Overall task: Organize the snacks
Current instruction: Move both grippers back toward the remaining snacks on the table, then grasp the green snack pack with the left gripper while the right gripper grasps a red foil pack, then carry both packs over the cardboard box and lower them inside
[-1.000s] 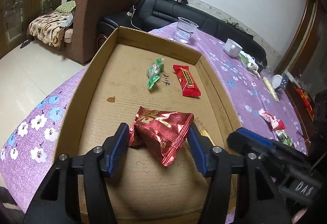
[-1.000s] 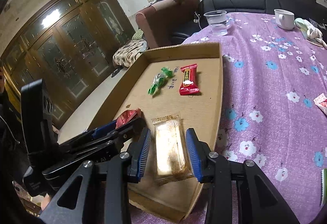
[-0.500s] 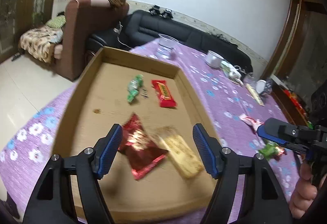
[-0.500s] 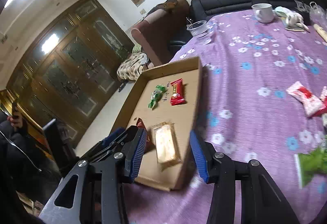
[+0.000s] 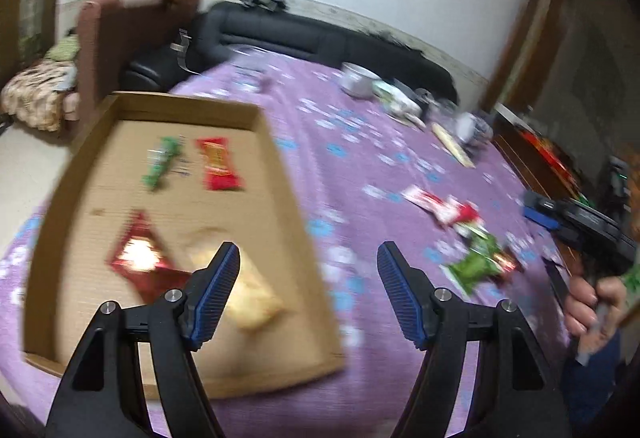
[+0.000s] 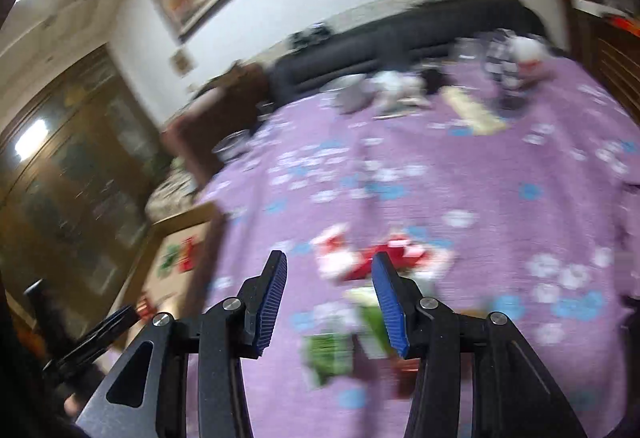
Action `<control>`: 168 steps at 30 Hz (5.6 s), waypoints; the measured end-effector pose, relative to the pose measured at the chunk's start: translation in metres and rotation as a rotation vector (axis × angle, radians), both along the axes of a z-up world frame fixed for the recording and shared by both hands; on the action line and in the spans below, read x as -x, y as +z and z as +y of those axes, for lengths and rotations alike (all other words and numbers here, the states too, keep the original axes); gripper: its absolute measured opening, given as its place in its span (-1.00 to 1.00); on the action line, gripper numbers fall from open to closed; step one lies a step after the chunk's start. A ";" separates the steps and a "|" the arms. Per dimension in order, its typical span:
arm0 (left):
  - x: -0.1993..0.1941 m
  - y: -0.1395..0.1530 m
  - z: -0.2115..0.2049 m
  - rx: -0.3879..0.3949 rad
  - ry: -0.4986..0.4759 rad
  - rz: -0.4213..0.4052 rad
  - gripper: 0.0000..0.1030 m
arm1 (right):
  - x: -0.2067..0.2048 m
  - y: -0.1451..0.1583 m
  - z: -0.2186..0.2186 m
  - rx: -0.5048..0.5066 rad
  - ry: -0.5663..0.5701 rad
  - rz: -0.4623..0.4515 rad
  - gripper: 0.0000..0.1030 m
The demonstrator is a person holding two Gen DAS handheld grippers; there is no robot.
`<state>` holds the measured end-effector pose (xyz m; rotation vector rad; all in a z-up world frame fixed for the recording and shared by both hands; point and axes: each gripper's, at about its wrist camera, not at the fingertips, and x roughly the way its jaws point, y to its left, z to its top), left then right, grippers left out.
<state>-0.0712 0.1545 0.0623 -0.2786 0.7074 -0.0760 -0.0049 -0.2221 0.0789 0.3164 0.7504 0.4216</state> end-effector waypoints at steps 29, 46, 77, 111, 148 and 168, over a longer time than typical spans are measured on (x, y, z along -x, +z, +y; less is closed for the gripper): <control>-0.088 -0.047 -0.193 -0.249 -0.407 0.143 -0.26 | -0.009 -0.058 -0.029 -0.130 -0.147 0.412 0.18; -0.091 -0.037 -0.125 -0.090 -0.198 0.102 -0.37 | 0.018 -0.028 0.027 0.020 0.038 0.103 -0.41; -0.083 -0.029 -0.133 -0.153 -0.192 0.017 -0.37 | 0.017 -0.025 0.026 0.010 0.023 0.055 -0.41; -0.032 0.017 -0.067 -0.048 -0.059 -0.043 -0.36 | 0.026 -0.019 0.031 0.004 0.062 -0.019 -0.41; 0.001 -0.028 0.089 -0.062 0.301 -0.007 -0.35 | 0.023 -0.012 0.255 -0.036 0.347 0.037 -0.42; 0.001 -0.027 0.101 0.007 0.301 -0.039 -0.35 | 0.009 -0.054 0.286 -0.134 0.490 0.137 -0.42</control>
